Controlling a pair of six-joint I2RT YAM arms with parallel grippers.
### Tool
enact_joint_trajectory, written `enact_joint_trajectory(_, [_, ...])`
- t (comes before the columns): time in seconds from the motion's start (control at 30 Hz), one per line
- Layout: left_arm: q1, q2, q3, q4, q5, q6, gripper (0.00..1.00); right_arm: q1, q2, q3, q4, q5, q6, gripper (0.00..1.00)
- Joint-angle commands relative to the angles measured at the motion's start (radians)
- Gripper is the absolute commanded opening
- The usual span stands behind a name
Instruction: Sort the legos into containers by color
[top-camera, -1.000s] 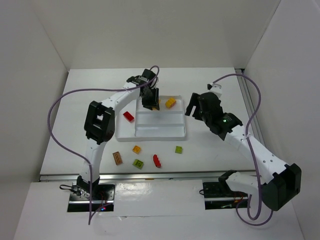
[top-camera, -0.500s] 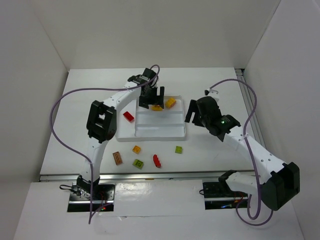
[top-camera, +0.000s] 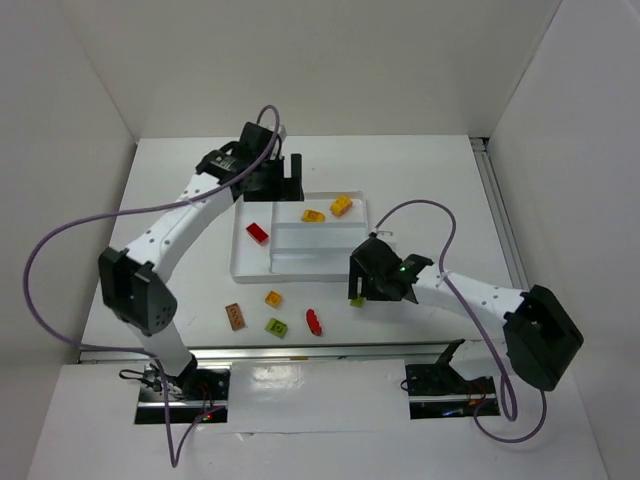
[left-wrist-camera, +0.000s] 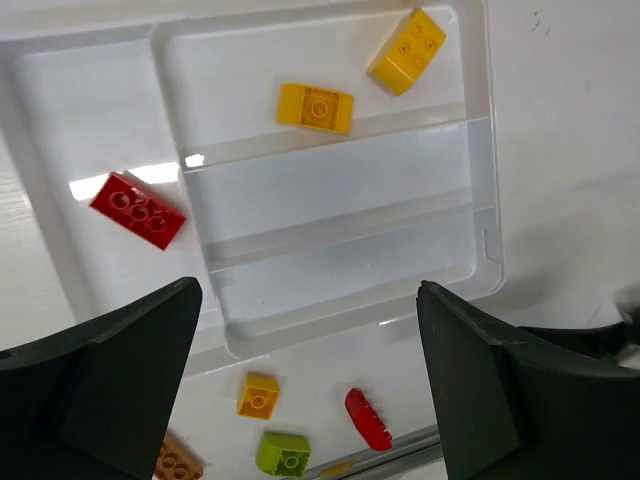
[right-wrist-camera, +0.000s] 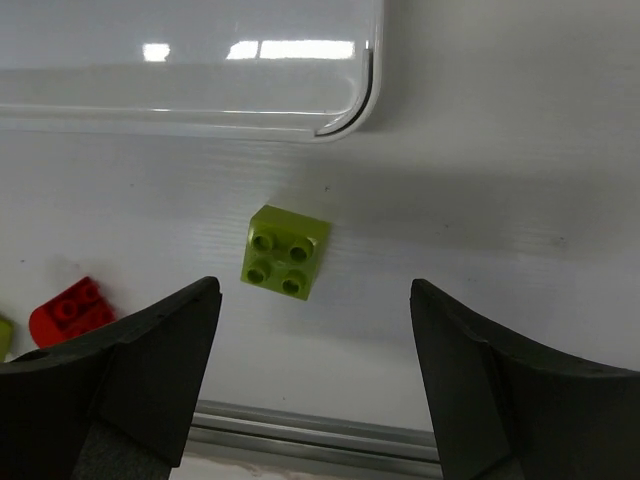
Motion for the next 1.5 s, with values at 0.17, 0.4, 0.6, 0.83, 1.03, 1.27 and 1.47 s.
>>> enact_joint_trajectory(0.17, [0.092,-0.198,-0.171,-0.008,-0.070,0.035,1.00,0.031,0.141,0.017,0.133,-0.004,0.028,0.77])
enact_joint_trajectory(0.4, [0.110,-0.212,-0.194,-0.008,-0.039,0.044,1.00,0.074,0.211,0.057,0.110,0.060,0.029,0.51])
enact_joint_trajectory(0.6, [0.110,-0.221,-0.180,-0.092,-0.109,0.031,1.00,0.096,0.101,0.127,-0.023,0.136,0.039,0.25])
enact_joint_trajectory(0.83, [0.048,-0.329,-0.352,-0.134,-0.171,-0.029,0.99,0.067,0.006,0.288,-0.071,0.177,-0.070,0.25])
enact_joint_trajectory(1.03, [-0.139,-0.382,-0.491,-0.192,-0.208,-0.190,0.97,-0.065,0.217,0.428,0.095,0.125,-0.231,0.25])
enact_joint_trajectory(1.27, [-0.316,-0.442,-0.600,-0.203,-0.165,-0.298,0.99,-0.153,0.409,0.525,0.204,-0.001,-0.293,0.26])
enact_joint_trajectory(1.47, [-0.408,-0.406,-0.668,-0.169,-0.109,-0.328,0.99,-0.186,0.477,0.560,0.216,-0.022,-0.293,0.46])
